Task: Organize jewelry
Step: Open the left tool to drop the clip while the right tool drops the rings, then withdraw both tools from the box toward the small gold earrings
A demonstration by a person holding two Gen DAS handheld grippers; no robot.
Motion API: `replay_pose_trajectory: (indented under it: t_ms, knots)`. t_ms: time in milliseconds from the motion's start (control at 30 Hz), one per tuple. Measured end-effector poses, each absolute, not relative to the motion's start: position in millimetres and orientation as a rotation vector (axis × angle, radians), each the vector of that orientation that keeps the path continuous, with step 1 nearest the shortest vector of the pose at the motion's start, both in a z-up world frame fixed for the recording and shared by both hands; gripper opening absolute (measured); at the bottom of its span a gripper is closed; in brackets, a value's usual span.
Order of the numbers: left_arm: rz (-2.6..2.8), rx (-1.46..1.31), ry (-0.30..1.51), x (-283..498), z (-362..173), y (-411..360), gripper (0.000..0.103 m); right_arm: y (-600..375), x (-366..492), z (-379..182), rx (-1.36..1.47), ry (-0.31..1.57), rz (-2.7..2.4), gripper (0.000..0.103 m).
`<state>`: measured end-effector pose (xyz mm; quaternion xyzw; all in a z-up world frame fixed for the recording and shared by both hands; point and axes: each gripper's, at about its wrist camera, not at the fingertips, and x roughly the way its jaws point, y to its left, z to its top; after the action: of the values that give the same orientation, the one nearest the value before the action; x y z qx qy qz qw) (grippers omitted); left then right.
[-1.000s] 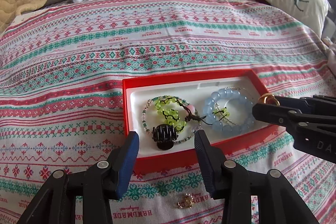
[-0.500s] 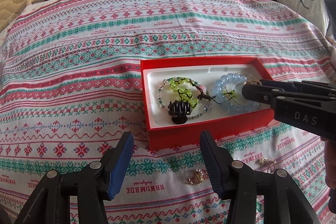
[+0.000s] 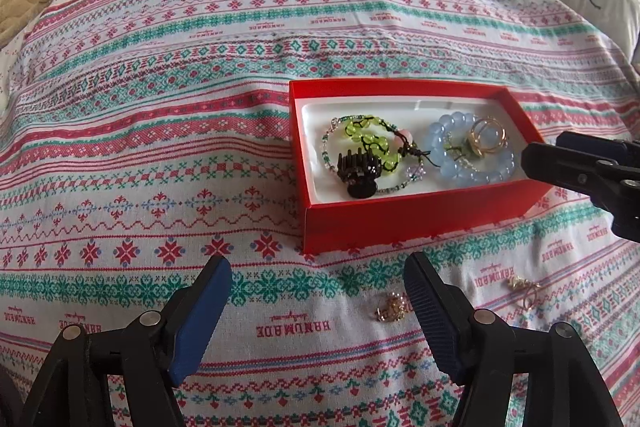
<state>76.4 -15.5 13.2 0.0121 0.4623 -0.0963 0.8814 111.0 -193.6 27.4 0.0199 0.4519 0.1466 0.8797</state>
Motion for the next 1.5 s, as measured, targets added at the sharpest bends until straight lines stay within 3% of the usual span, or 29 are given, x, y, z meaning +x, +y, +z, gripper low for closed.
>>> replay_pose_trajectory:
  t_ms: [300,1200,1500]
  knots:
    - [-0.199,0.009,0.995,64,10,-10,0.087,-205,82,26,0.015,0.977,0.298,0.07]
    - [-0.234,0.159,1.079,24,-35,-17,0.088,-194,27,-36,-0.115,1.116,0.304,0.072]
    - [-0.255,0.173,1.029,17,-40,-9,0.097,-182,27,-40,-0.172,1.062,0.304,0.077]
